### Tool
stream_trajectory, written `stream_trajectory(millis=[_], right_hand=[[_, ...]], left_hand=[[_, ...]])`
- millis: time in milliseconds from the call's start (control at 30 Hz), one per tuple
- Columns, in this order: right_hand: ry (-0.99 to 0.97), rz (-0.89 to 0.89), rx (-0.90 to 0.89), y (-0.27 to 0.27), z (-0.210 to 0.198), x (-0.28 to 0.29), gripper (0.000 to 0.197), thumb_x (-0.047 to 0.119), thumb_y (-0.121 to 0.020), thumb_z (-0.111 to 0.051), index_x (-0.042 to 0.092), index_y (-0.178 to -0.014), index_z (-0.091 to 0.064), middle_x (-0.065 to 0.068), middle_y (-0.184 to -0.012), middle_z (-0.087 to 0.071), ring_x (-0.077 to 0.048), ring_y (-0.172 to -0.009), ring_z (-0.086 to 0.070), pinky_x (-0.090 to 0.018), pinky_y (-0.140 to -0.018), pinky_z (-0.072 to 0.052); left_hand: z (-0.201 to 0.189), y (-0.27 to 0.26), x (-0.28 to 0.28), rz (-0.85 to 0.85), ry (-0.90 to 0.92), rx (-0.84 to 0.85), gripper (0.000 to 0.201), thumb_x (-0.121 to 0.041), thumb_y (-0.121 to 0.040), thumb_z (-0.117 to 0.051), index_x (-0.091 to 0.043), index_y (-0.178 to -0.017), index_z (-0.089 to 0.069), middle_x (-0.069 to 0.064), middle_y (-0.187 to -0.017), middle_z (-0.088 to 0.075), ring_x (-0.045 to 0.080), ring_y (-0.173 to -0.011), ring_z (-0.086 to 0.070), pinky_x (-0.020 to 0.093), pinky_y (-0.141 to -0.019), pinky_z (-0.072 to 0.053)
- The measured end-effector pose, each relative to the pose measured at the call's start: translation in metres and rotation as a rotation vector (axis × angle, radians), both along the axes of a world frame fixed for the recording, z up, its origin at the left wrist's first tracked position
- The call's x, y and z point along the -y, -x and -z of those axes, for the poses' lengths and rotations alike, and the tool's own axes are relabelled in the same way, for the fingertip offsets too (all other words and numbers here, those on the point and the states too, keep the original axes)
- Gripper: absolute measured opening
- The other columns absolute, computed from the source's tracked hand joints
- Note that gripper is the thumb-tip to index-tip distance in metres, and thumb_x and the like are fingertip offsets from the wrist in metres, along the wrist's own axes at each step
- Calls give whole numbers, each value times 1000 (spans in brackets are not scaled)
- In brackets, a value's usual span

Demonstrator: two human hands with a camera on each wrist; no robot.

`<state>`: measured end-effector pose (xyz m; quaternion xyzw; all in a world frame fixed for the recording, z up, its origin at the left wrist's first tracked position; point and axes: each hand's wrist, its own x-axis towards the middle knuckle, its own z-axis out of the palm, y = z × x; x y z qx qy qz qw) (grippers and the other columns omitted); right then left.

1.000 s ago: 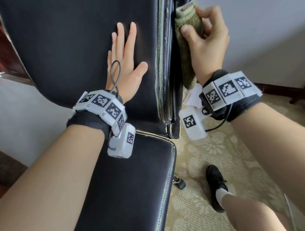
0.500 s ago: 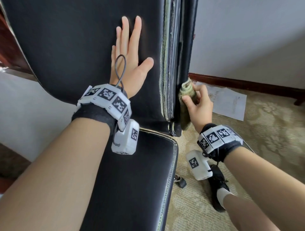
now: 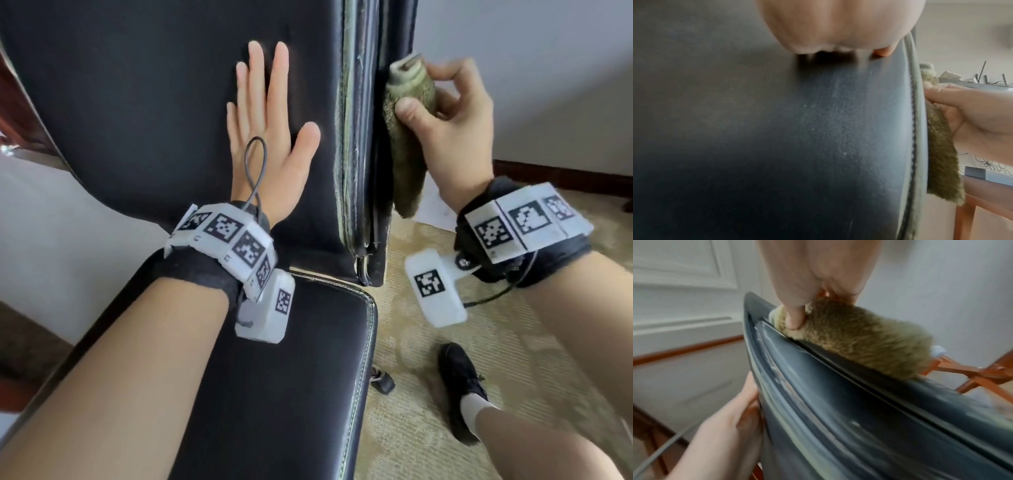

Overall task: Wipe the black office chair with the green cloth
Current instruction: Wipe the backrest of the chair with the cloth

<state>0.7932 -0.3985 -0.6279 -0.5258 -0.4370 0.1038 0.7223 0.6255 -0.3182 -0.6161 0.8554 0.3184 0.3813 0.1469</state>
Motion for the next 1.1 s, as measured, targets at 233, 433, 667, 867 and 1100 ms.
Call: stream_trajectory(millis=[233,433,667,867,1100], right_hand=[[156,-45,-21,3,67,11,30,7,-82,-64,25,-85,-40,-13,-118,-60,-16,-98,-62,-31,-88,-51],[174,6,-74,10,103,10,26,14,-81,-63,29,-85,-42,-11,-115,-63,-20,-103,-62,-42,-94,-49],[332,153,-34,20,151,15,31,17,-85,-67,36,-81,-43,-5,-103,-69,-18,-95,-65,-42,-89,-52],[346,109,-181,16,152,16,36,4,-80,-70,34,-75,-50,-3,-98,-70,-18,-95,-66,-33,-87,-52],[36,21,-151,11,84,4,31,-4,-80,-66,22,-82,-49,1,-105,-64,-16,-102,-63,-29,-90,-51]], left_hand=[[27,-4,5,-26,10,35,72,-22,-86,-34,-15,-151,-4,7,-159,4,22,-145,10,42,-113,10],[34,-4,5,-20,6,25,75,-26,-85,-34,-13,-151,-2,9,-159,5,23,-145,10,41,-113,10],[32,-2,4,-17,13,-12,76,-20,-87,-39,-13,-151,1,7,-159,9,23,-145,13,41,-113,11],[33,-2,3,-30,15,-9,76,-22,-87,-38,-14,-151,1,7,-159,8,22,-145,11,42,-114,10],[32,-1,2,-17,24,-7,76,-21,-87,-39,-13,-151,1,8,-159,8,23,-145,12,40,-113,11]])
